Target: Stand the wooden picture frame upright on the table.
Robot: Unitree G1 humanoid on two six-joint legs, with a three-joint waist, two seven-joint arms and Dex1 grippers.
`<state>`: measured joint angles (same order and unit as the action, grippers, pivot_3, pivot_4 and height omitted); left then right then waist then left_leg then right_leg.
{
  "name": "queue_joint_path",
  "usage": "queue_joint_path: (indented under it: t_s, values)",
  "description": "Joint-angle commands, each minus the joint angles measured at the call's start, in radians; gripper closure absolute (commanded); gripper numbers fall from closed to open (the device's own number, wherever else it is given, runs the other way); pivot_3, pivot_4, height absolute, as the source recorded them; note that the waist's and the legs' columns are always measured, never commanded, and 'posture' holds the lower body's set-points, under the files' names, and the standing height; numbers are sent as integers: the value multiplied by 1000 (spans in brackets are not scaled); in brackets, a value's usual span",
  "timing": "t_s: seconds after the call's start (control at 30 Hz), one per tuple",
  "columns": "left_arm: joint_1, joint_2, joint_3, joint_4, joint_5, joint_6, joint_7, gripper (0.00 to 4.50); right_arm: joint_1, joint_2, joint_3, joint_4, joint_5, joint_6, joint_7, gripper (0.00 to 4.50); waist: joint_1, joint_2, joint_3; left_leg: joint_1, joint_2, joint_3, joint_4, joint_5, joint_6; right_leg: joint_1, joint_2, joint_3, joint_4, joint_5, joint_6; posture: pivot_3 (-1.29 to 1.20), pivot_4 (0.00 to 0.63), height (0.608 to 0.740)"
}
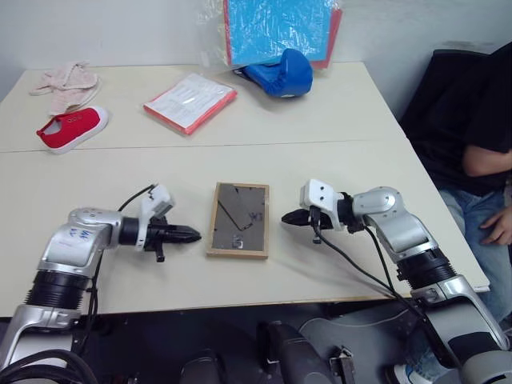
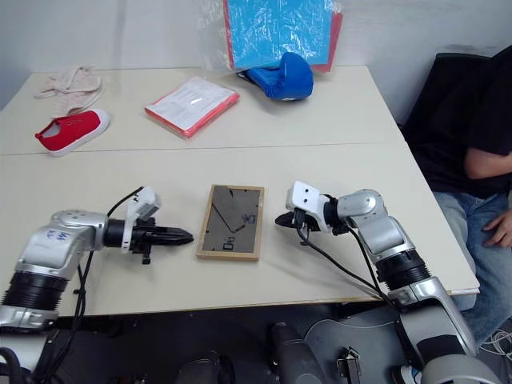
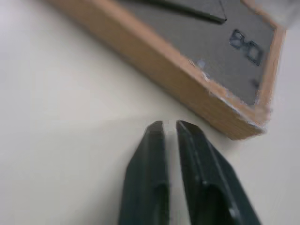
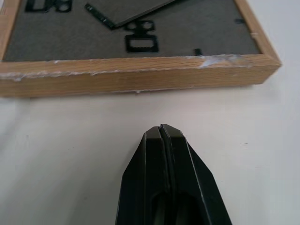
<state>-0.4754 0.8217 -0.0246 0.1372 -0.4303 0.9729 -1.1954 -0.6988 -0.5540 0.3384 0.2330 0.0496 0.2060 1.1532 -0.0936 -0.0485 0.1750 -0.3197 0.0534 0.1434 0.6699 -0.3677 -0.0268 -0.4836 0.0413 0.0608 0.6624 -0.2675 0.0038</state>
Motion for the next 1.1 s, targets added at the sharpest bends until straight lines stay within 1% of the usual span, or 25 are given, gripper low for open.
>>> queue_joint_path:
  t_s: [0.03,0.17,0.27,0.33,0.37,0.57,0.67,0.77,0.93,1.0,1.03,1.07,1.1]
  values:
    - [-27,13,68,-34,-143,306,13,2846,-13,-6,44,-58,-53,-46,18,4500,1,0,0,0,0,-1,1,0,0,0,0,0,0,0,0,0,150,740]
    - [-50,-33,71,-7,-157,432,113,1608,-20,-6,86,-63,-118,-95,20,4500,7,0,0,0,-1,-2,2,0,0,1,0,-1,0,0,0,0,150,740]
    - [-52,-70,47,-5,-155,453,161,739,-25,9,97,-50,-141,-110,15,4500,9,0,-1,1,-1,-3,3,0,0,2,-1,-1,0,0,0,0,150,740]
    - [-64,-119,41,24,-150,460,202,187,-28,23,97,-42,-146,-105,11,4500,9,2,-3,3,-1,-3,3,0,0,4,-1,-1,0,0,0,0,150,740]
    - [-70,-145,40,37,-149,465,220,44,-29,27,97,-40,-147,-107,11,4500,11,4,-5,4,-2,-3,3,0,0,5,-1,-1,0,0,0,0,150,740]
    - [-103,-275,20,54,-164,484,280,44,-25,44,90,-33,-163,-109,5,4500,34,12,-13,4,-3,-6,9,-1,1,8,-2,-1,1,1,1,0,150,740]
    - [-132,-328,33,81,-164,477,312,44,-20,46,87,-35,-169,-112,2,4500,42,13,-14,3,-4,-7,9,-1,2,9,-3,-2,0,1,2,0,150,740]
    - [-164,-345,71,100,-184,482,317,652,-10,38,78,-42,-169,-111,-4,4500,40,13,-14,3,-4,-7,10,-2,3,9,-3,-2,0,1,2,0,150,740]
    - [-202,-324,119,122,-213,489,310,2170,19,19,57,-78,-156,-111,-14,4500,35,12,-14,0,-4,-7,10,-1,2,6,-3,-2,1,1,2,0,150,740]
    - [-204,-307,128,107,-229,488,298,2750,43,11,28,-124,-120,-76,-10,4500,35,12,-14,-1,-3,-7,10,-1,2,5,-3,-2,1,1,2,0,150,740]
    - [-203,-299,132,90,-244,495,292,2964,57,3,6,-158,-94,-39,-5,4500,34,12,-14,-1,-3,-7,10,-1,2,5,-3,-2,1,1,2,0,150,740]
    - [-200,-293,145,64,-269,511,285,3168,75,-17,-27,-211,-43,35,18,4333,33,12,-14,-1,-3,-7,10,-1,2,5,-3,-2,1,1,2,0,150,740]
    - [-195,-288,157,32,-292,519,280,3222,92,-42,-63,-265,16,113,48,4149,32,12,-14,-1,-3,-7,10,-1,1,5,-3,-2,1,1,2,0,150,740]
